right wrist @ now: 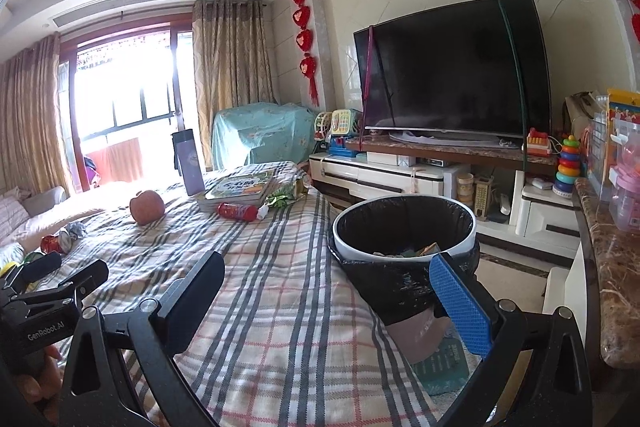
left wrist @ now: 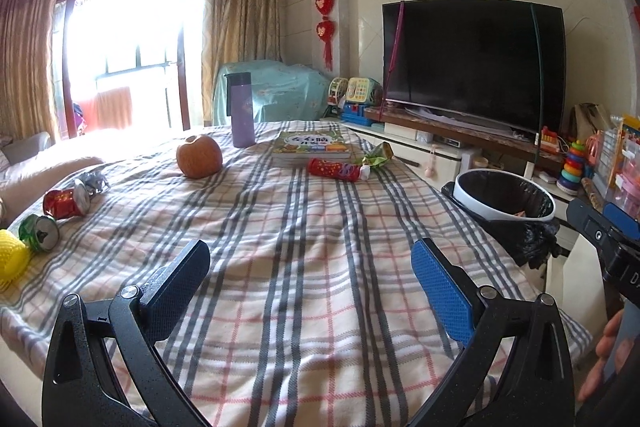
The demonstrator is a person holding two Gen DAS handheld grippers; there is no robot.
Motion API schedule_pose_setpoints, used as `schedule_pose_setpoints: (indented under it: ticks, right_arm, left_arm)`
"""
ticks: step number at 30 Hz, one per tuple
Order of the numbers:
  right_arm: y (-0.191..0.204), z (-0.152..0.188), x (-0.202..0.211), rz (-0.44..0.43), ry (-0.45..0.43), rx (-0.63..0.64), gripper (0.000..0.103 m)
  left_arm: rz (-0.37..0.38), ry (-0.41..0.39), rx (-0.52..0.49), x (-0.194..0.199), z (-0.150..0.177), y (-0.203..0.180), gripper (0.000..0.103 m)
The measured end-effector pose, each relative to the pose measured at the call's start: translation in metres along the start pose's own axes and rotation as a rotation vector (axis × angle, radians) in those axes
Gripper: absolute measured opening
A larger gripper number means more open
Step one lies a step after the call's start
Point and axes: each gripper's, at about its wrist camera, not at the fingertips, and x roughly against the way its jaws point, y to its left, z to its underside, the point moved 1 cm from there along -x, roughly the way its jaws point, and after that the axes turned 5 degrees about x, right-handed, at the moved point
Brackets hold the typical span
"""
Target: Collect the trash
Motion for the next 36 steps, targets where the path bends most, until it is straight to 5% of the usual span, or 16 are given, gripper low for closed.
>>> schedule_pose_setpoints:
  ticks: [36]
  right_arm:
    - [0.004, -0.003, 0.006, 0.009, -0.013, 0.007, 0.103]
  left_arm:
    - [0.005, -0.024, -0.019, 0.010, 0.002, -0.007, 0.103]
